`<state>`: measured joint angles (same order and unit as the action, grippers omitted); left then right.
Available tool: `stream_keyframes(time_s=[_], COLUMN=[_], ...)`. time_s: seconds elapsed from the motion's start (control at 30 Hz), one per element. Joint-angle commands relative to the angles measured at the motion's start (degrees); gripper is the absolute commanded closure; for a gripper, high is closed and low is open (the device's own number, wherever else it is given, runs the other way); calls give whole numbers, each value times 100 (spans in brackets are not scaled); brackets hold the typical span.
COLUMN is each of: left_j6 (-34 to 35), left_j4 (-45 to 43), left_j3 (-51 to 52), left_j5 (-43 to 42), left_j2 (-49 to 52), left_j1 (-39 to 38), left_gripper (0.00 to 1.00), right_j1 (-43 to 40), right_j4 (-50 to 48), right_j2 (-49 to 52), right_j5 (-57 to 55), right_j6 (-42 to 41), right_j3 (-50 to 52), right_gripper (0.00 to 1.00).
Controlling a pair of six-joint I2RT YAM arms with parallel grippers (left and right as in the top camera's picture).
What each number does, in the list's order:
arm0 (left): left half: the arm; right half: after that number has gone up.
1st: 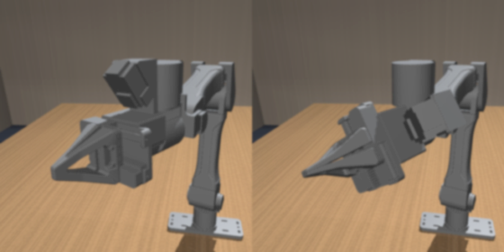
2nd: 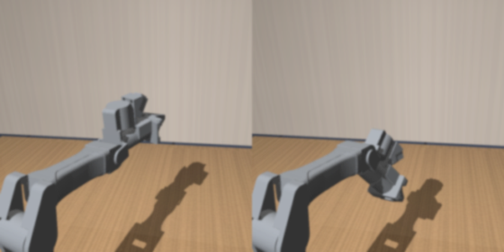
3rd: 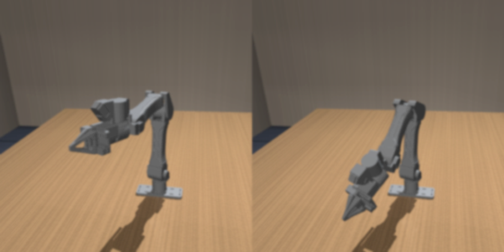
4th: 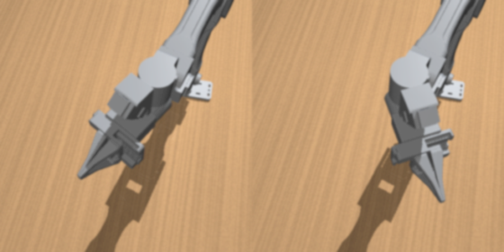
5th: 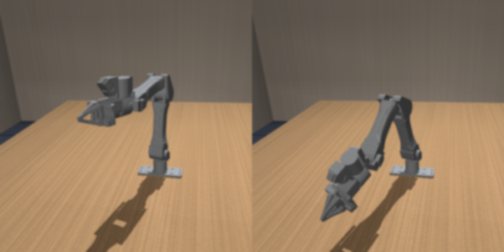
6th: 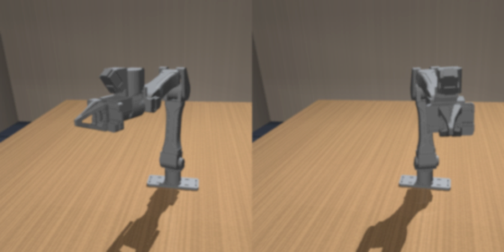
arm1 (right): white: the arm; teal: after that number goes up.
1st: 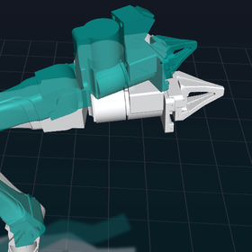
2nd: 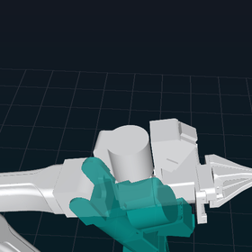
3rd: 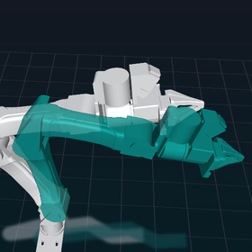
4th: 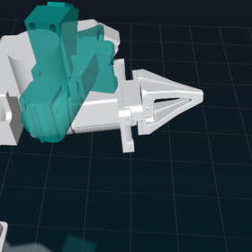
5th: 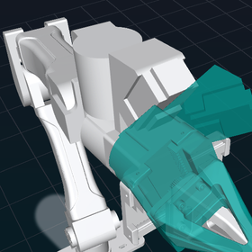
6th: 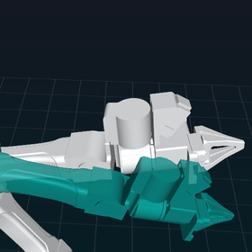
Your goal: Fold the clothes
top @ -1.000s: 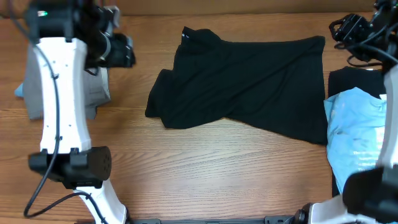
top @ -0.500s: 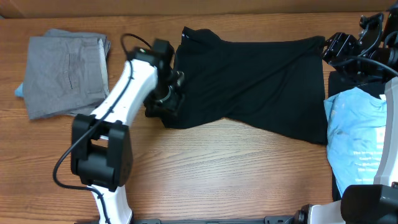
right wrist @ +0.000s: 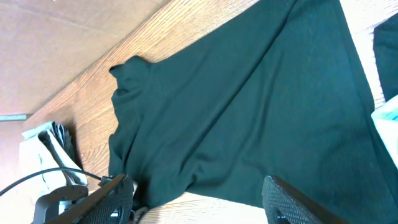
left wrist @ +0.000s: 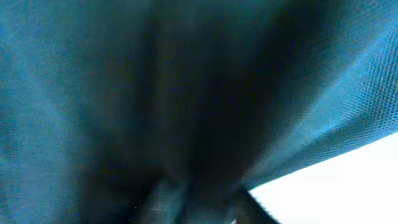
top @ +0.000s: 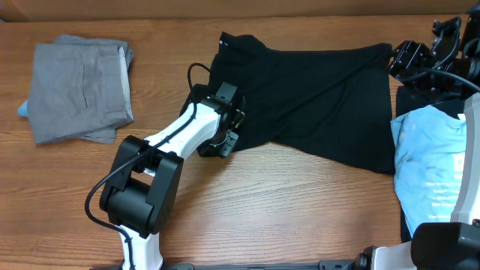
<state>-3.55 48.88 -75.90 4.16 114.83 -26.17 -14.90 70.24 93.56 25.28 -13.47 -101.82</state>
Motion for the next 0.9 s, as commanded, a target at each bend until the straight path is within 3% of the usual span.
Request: stream_keyframes(time_s=[0.0,0.23,0.4,0.5,0.6,0.7,0.77,0.87], left_j6=[-4,636,699,680,275,243,245,243], left_j4=[243,1416,2138,1950,850,-262,-566,-529], left_j3=[103,-382,-1274,-1740,-1799,-1727,-1720,-1720], left_j5=[345,643,817,962,979,750,468,284], left_j2=[20,-114,-260,-273,-271,-157,-79,-24], left_j1=[61,297,485,603,730,876,935,966], left_gripper=[93,96,96,95,95,82,53,33], right_j1=[26,26,26,26,26,26,26,26], right_j4=[28,129,186,186,173,142,146,219], right_j2=[-7,-7,-7,-7,-7,-7,-7,-7], right_j5=[26,-20,-79,-79,-81,-83,-146,-299], right_j6=[48,199,199,199,199,201,201,212], right_j3=[-15,-15,-15,-15,-15,-15,-15,-13], right_gripper=[30,30,30,30,30,29,28,26])
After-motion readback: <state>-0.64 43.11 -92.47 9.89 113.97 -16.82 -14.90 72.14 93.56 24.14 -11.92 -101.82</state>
